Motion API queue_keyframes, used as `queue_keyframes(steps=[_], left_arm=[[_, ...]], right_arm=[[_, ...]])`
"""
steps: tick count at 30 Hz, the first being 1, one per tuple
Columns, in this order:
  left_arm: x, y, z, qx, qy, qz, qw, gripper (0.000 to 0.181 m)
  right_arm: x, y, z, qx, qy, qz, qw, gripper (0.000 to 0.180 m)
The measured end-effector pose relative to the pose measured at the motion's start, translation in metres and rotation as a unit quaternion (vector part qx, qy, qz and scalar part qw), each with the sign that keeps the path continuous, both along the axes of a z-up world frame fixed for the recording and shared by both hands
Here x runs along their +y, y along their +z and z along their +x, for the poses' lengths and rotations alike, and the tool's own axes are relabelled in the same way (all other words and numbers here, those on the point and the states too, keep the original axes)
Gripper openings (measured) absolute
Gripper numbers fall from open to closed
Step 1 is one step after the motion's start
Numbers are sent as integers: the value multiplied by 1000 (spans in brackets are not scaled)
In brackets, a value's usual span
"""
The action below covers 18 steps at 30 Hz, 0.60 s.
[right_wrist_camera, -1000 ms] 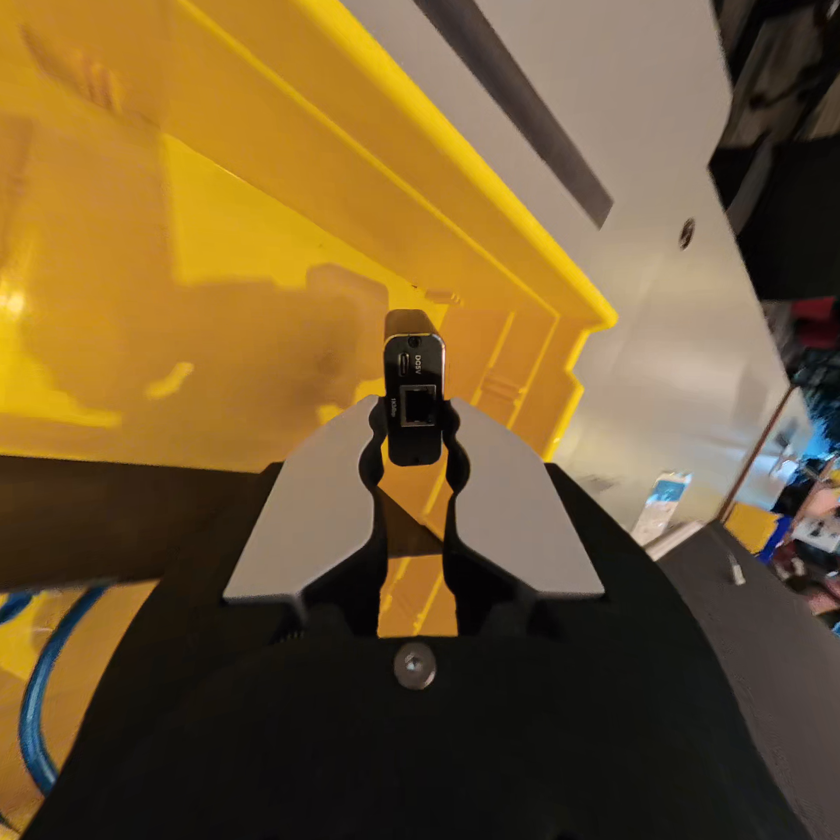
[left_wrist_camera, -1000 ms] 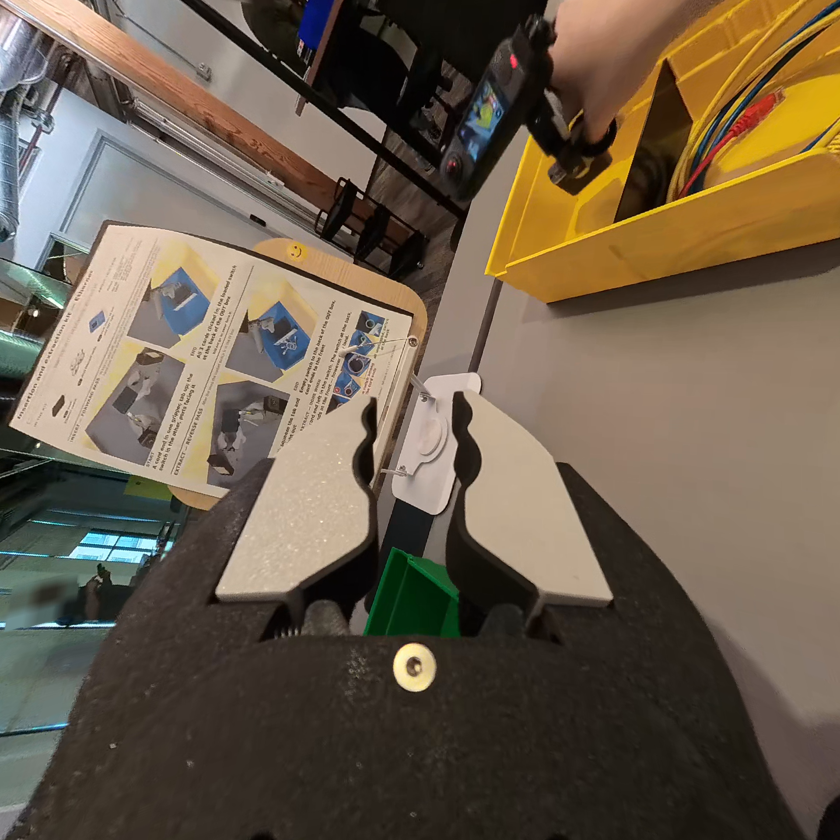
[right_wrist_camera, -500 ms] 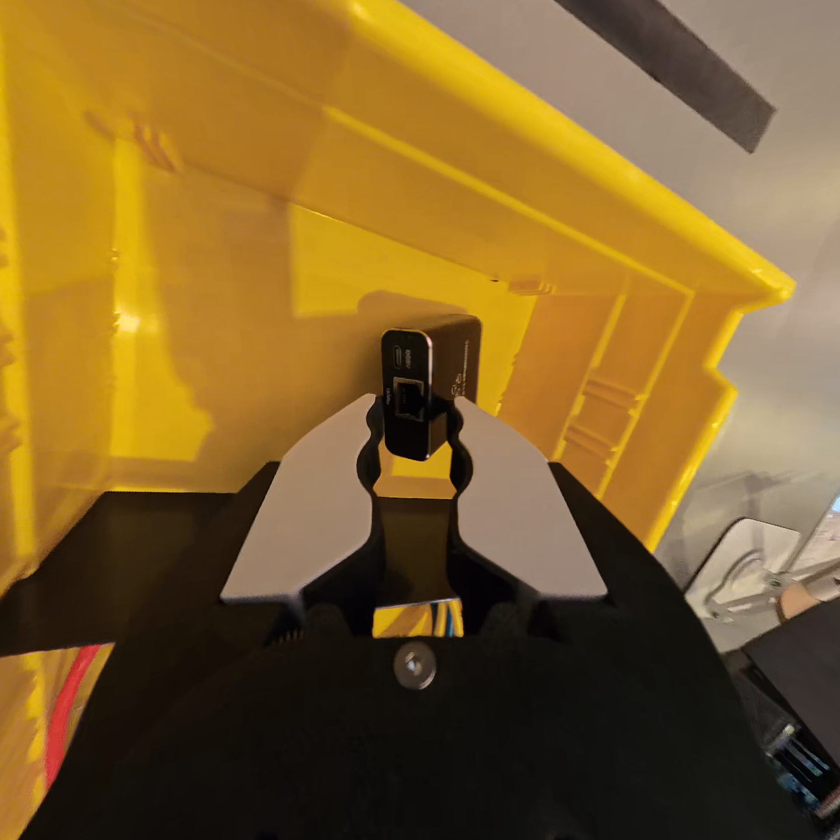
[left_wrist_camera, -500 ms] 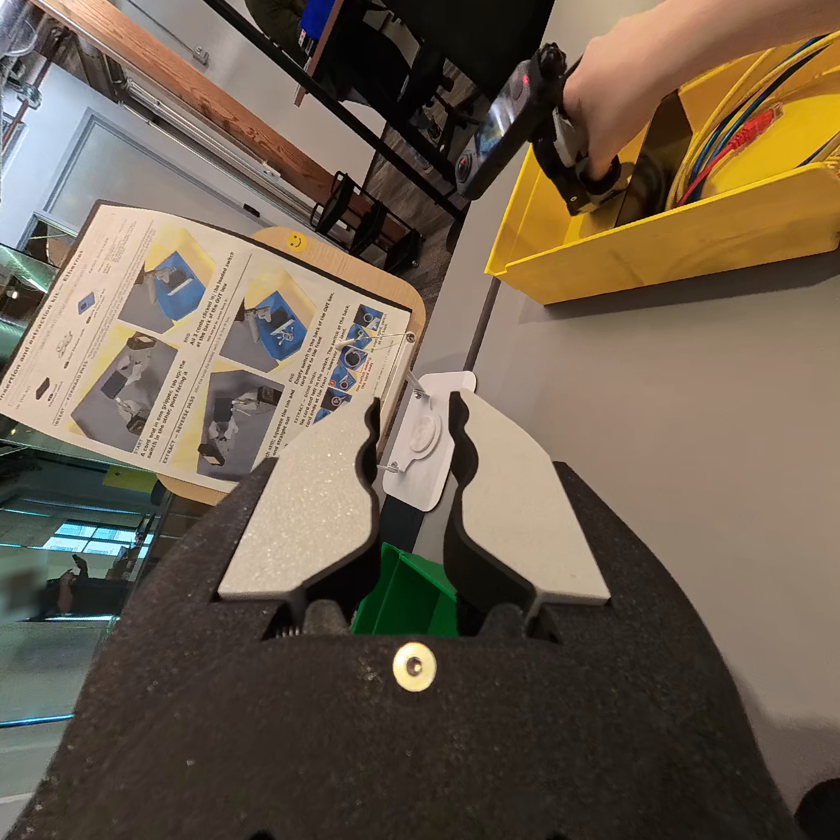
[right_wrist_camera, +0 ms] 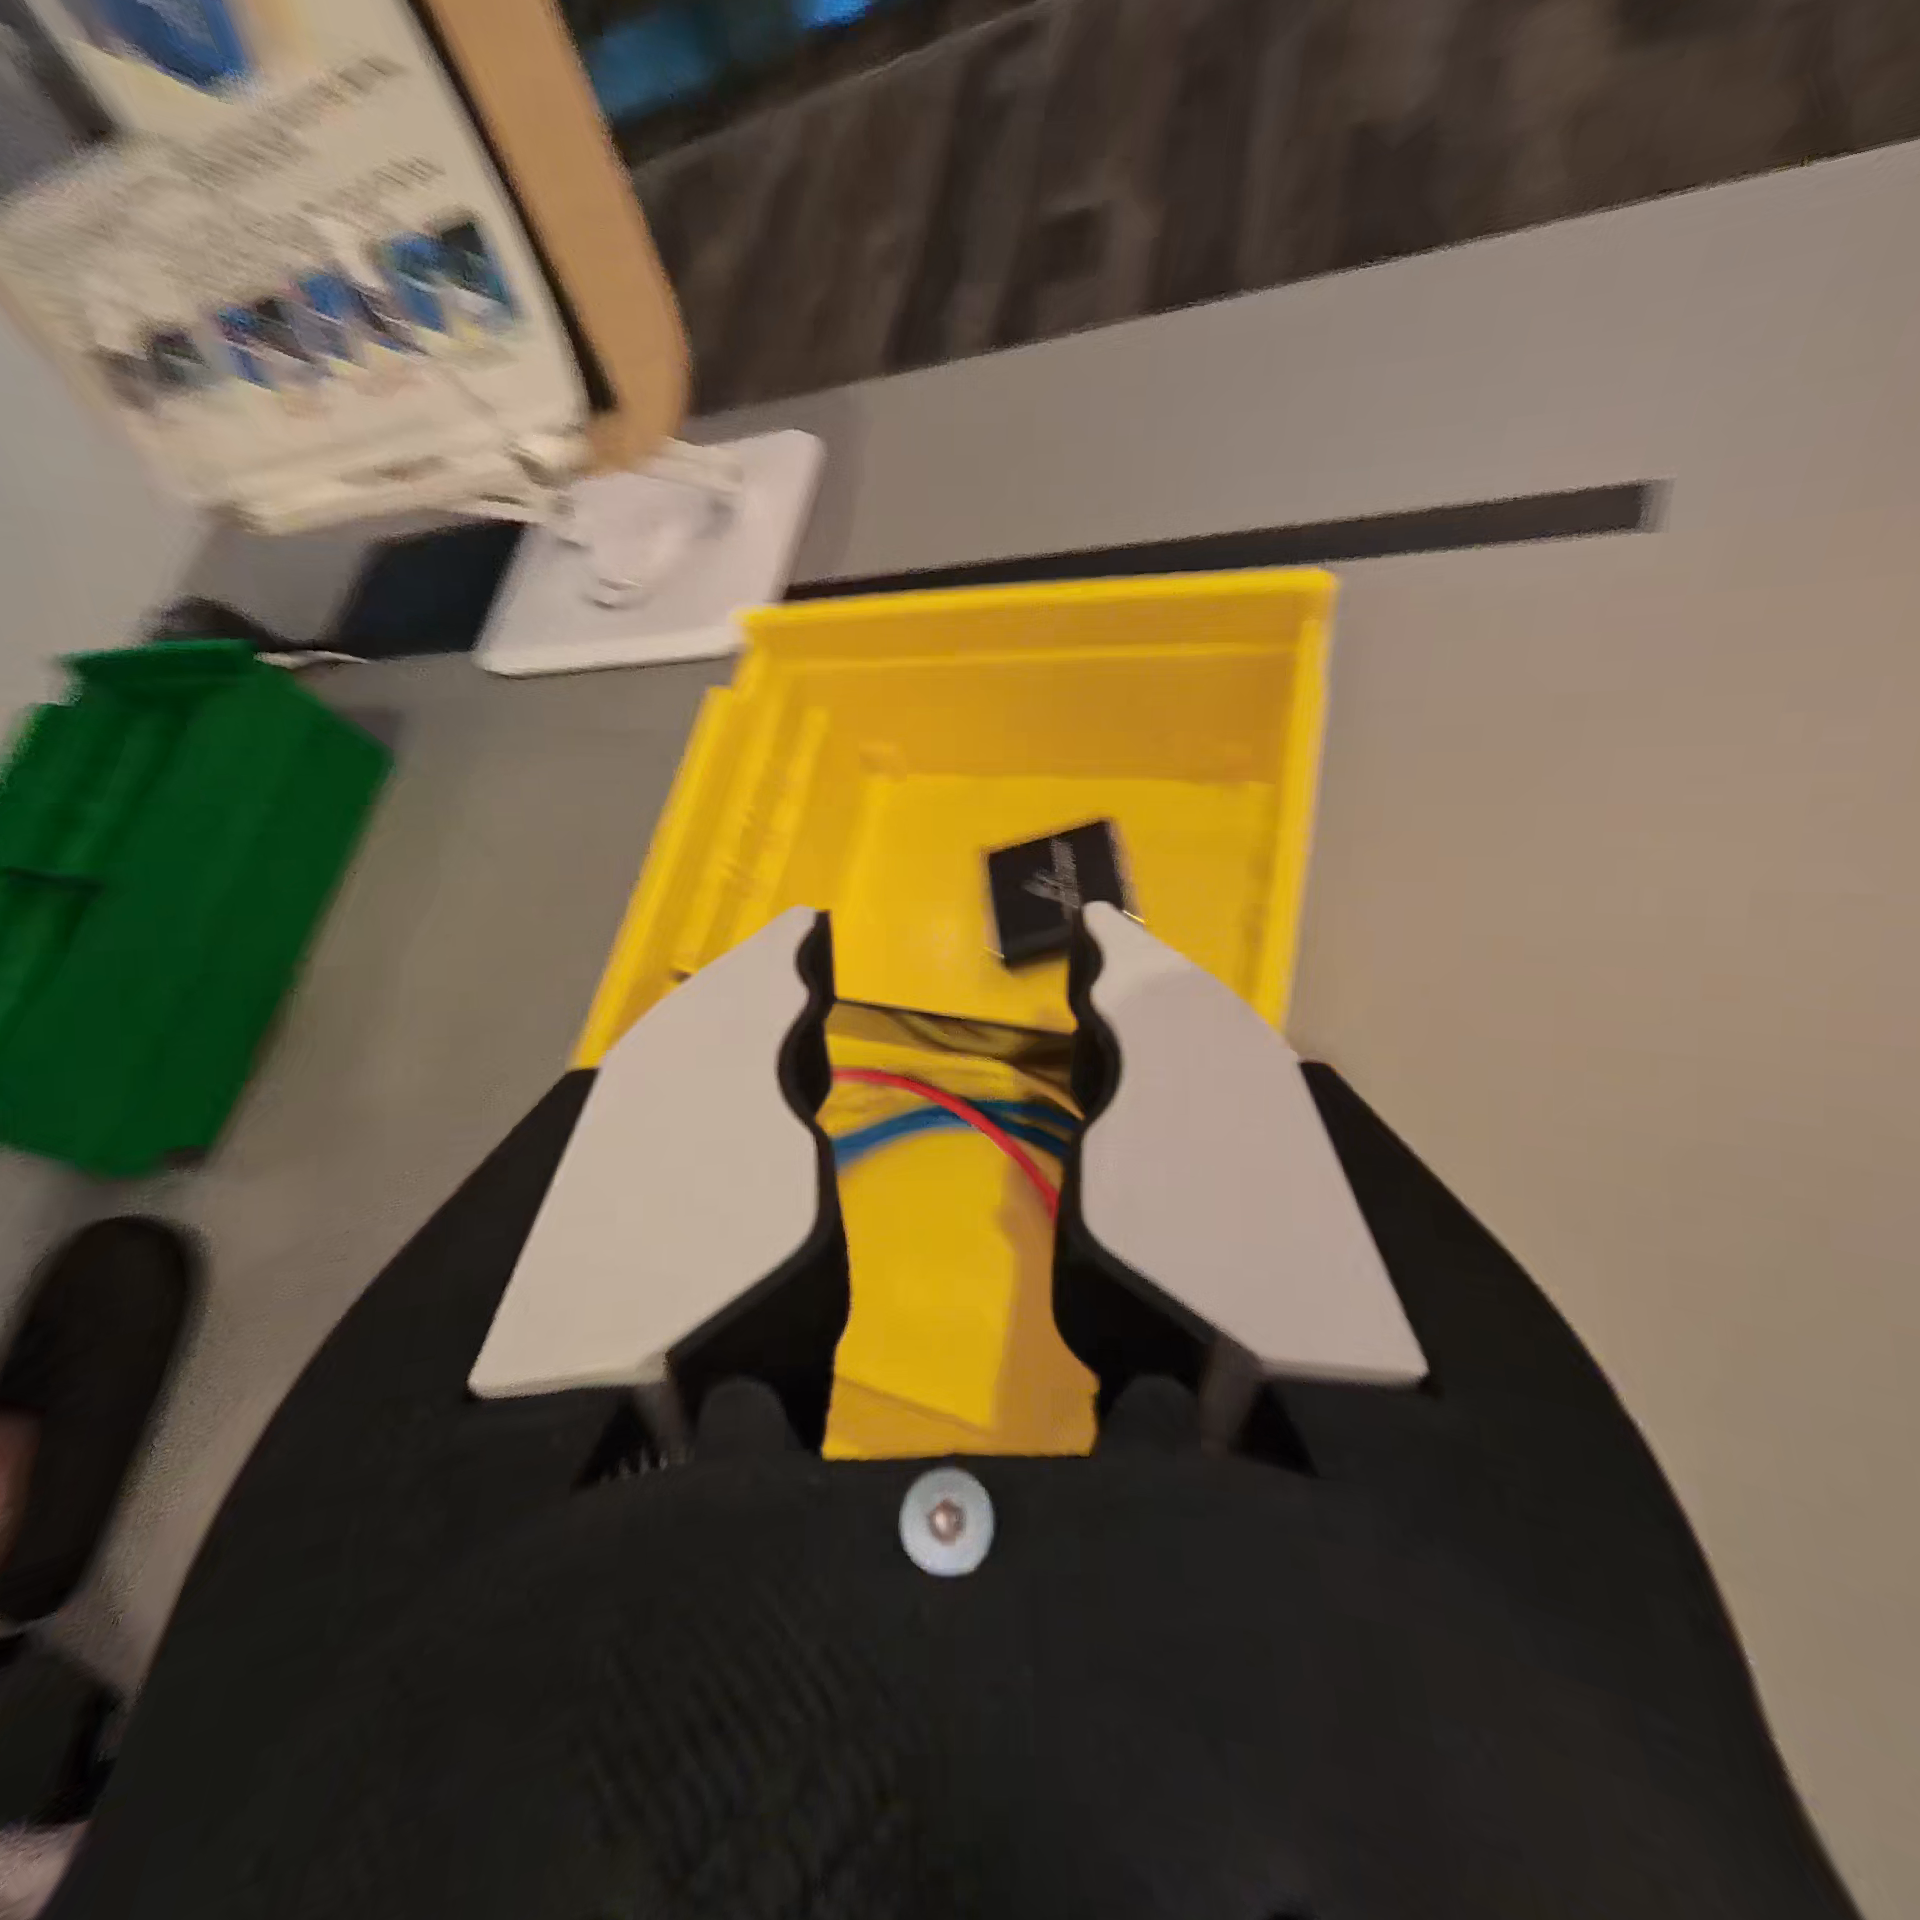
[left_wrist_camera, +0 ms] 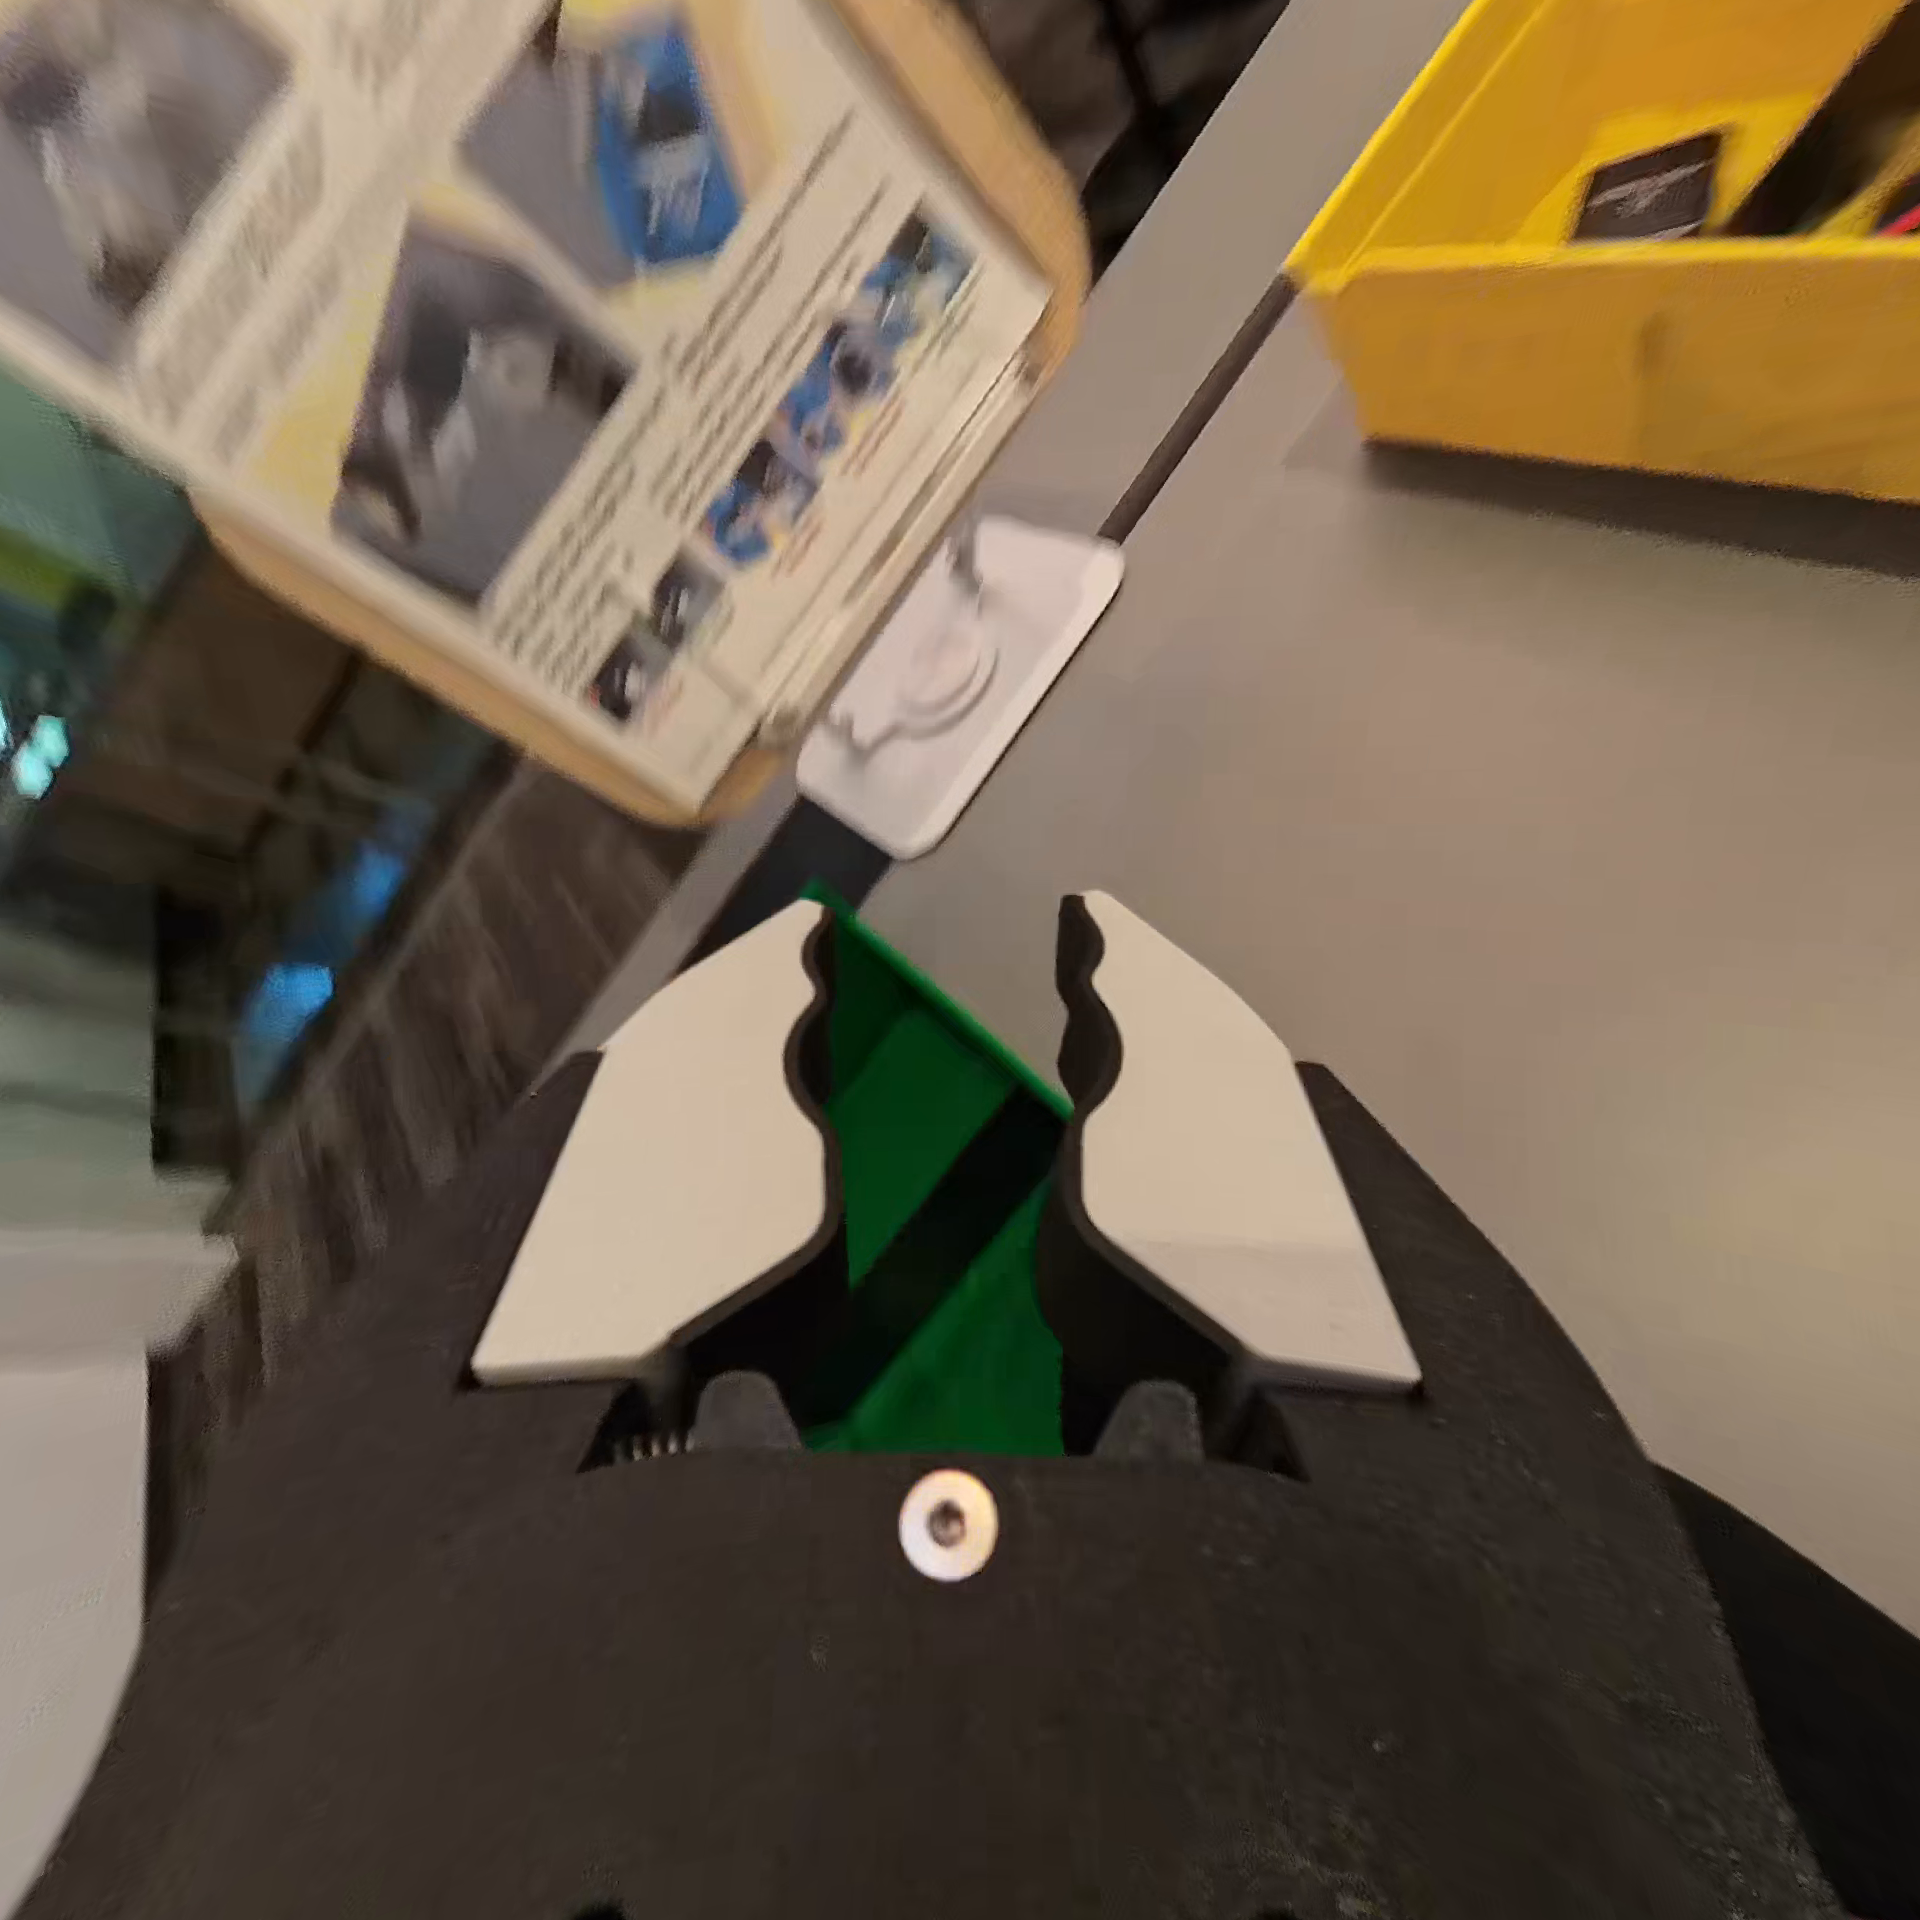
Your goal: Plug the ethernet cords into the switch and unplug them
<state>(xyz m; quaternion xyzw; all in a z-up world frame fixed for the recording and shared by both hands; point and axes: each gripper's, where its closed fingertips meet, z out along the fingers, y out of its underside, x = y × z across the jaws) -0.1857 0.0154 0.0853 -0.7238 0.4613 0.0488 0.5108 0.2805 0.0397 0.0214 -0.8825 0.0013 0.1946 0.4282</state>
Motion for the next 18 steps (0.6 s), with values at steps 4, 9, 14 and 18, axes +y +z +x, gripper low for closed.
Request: queue_keyframes(steps=[4, 9, 14, 18], left_arm=[[10, -26, -61, -21, 143, -100, 984, 49], [9, -48, -157, -56, 313, -158, 935, 54], [-7, -96, -239, -104, 441, -245, 857, 62], [-10, -146, -252, -161, 453, -360, 800, 66]], right_arm=[[-28, -46, 46, -127, -64, -124, 982, 55], [-49, -102, 64, -127, -36, -233, 963, 50], [-50, -116, 46, -32, 15, -255, 966, 28], [-46, -124, 39, -43, 19, -288, 957, 22]])
